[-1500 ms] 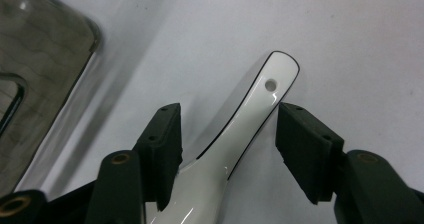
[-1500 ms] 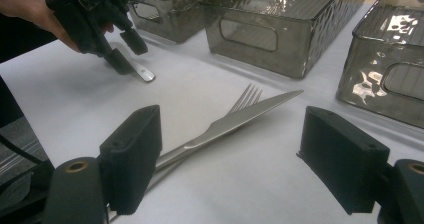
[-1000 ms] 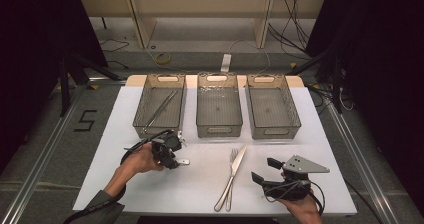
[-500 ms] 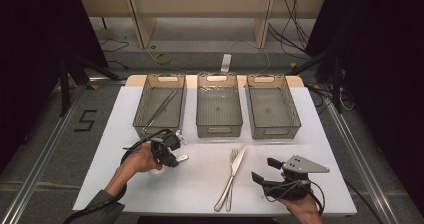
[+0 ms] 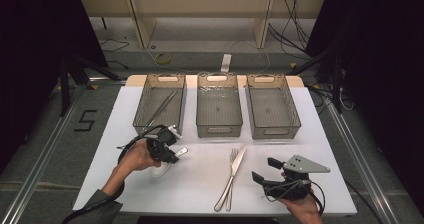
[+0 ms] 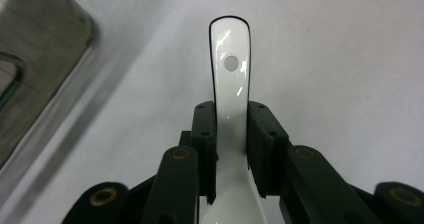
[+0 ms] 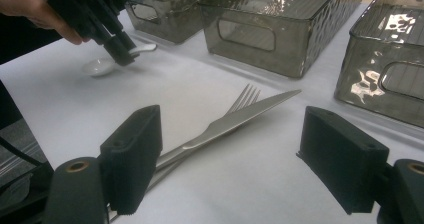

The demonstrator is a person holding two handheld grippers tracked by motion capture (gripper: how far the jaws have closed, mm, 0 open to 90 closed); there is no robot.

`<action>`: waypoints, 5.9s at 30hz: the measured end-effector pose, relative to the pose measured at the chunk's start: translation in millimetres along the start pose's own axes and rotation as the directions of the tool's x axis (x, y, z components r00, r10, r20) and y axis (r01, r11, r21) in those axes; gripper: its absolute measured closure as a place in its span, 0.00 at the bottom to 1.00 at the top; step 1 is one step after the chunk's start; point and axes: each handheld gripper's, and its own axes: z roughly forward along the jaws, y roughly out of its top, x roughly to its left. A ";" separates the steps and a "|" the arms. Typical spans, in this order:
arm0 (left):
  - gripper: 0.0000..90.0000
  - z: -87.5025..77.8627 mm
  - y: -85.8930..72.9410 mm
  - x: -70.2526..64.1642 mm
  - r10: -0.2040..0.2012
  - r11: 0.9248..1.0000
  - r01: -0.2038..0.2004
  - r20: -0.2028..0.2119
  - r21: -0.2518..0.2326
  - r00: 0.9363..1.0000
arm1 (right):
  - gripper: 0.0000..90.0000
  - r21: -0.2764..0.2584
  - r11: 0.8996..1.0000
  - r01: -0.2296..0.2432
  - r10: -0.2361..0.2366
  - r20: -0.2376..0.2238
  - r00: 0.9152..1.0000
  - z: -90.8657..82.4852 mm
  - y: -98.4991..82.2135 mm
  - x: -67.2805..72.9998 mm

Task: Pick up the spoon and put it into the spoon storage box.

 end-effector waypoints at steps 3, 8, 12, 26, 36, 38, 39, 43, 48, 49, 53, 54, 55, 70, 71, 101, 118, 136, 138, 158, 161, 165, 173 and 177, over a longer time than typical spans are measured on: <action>0.83 -7.0 -0.9 3.1 -0.020 0.998 0.020 0.004 -0.052 1.000 | 0.29 0.000 1.000 -0.001 0.001 0.001 1.000 0.1 -0.1 0.1; 0.83 -19.9 0.5 3.4 -0.054 0.987 0.054 0.005 -0.149 0.999 | 0.28 0.000 1.000 -0.001 0.001 0.003 1.000 -0.2 -0.1 -0.1; 0.83 -30.0 4.8 2.8 -0.089 0.970 0.093 0.025 -0.223 0.996 | 0.28 -0.004 1.000 -0.005 0.005 0.007 1.000 -1.9 -0.1 -0.3; 0.83 -46.5 29.3 8.3 -0.141 0.928 0.138 0.017 -0.346 0.990 | 0.28 -0.002 1.000 -0.007 0.007 0.008 1.000 -1.1 -0.7 -1.3; 0.83 -59.6 63.8 14.0 -0.155 0.898 0.145 0.012 -0.416 0.988 | 0.28 -0.004 1.000 -0.006 0.006 0.003 1.000 -1.4 -0.5 -0.4; 0.83 -61.6 78.9 13.7 -0.156 0.886 0.148 0.019 -0.439 0.988 | 0.28 -0.002 1.000 -0.006 0.006 0.002 1.000 -1.4 -0.4 -0.2; 0.83 -61.5 83.8 13.3 -0.154 0.885 0.144 0.014 -0.442 0.988 | 0.28 -0.002 1.000 -0.006 0.006 0.002 1.000 -1.5 -0.5 -0.2; 0.83 -59.4 99.6 11.7 -0.146 0.887 0.133 0.004 -0.441 0.989 | 0.28 -0.008 1.000 -0.007 0.007 0.001 1.000 -2.0 -0.4 0.1; 0.83 -56.5 110.2 14.5 -0.157 0.881 0.144 0.009 -0.451 0.988 | 0.28 -0.009 1.000 -0.005 0.005 0.001 1.000 -2.6 -0.4 -0.4; 0.83 -55.9 111.8 15.2 -0.157 0.880 0.142 0.004 -0.454 0.988 | 0.28 -0.009 1.000 -0.005 0.005 0.001 1.000 -2.5 -0.3 -0.5; 0.83 -54.8 117.6 20.7 -0.167 0.871 0.147 0.000 -0.469 0.986 | 0.28 -0.009 1.000 -0.006 0.006 0.001 1.000 -2.1 -0.3 -0.1; 0.83 -54.8 119.0 22.5 -0.172 0.868 0.154 0.006 -0.472 0.985 | 0.28 -0.009 1.000 -0.005 0.005 0.001 1.000 -2.1 -0.3 -0.1; 0.83 -54.6 120.3 24.3 -0.174 0.865 0.157 0.008 -0.476 0.985 | 0.28 -0.009 1.000 -0.005 0.006 0.000 1.000 -2.1 -0.3 -0.1; 0.83 -49.5 138.6 35.8 -0.194 0.852 0.157 -0.022 -0.499 0.981 | 0.28 -0.007 1.000 -0.006 0.006 -0.002 1.000 -1.8 -0.3 -0.1; 0.83 -48.9 140.2 35.9 -0.193 0.851 0.157 -0.020 -0.501 0.981 | 0.28 -0.007 1.000 -0.004 0.004 -0.002 1.000 -1.8 -0.3 -0.1; 0.83 -16.3 149.2 37.2 -0.224 0.845 0.185 -0.018 -0.502 0.975 | 0.28 -0.008 1.000 -0.003 0.003 -0.004 1.000 -2.4 -0.5 0.6; 0.82 -3.8 148.1 38.8 -0.228 0.856 0.181 -0.041 -0.484 0.973 | 0.28 -0.007 1.000 -0.001 0.001 -0.006 1.000 -2.2 -0.6 0.7; 0.36 -19.3 148.7 35.4 -0.331 0.826 0.268 -0.041 -0.496 0.943 | 0.28 -0.007 1.000 -0.004 0.004 -0.006 1.000 -2.4 -0.7 1.0; 0.33 -25.9 144.1 33.0 -0.328 0.826 0.274 -0.025 -0.493 0.944 | 0.28 -0.005 1.000 -0.003 0.003 -0.007 1.000 -2.2 -0.6 1.2; 0.20 -53.4 18.5 0.1 -0.285 0.768 0.283 0.089 -0.575 0.954 | 0.40 0.107 0.994 -0.015 0.015 -0.002 1.000 16.7 0.9 15.9; 0.19 -50.3 4.7 -3.7 -0.283 0.757 0.284 0.096 -0.589 0.954 | 0.43 0.123 0.992 -0.015 0.016 -0.007 1.000 21.1 1.1 18.0; 0.18 -52.1 -6.7 -8.6 -0.282 0.744 0.308 0.139 -0.593 0.949 | 0.47 0.131 0.991 -0.012 0.016 -0.029 0.999 27.1 2.9 22.2; 0.18 -54.6 -33.3 -25.3 -0.248 0.753 0.227 0.053 -0.618 0.967 | 0.57 0.158 0.987 0.035 -0.022 -0.080 0.997 44.1 5.0 35.4; 0.18 -55.0 -41.6 -28.3 -0.239 0.735 0.219 0.057 -0.641 0.969 | 0.62 0.172 0.984 0.043 -0.026 -0.100 0.995 51.2 5.8 38.9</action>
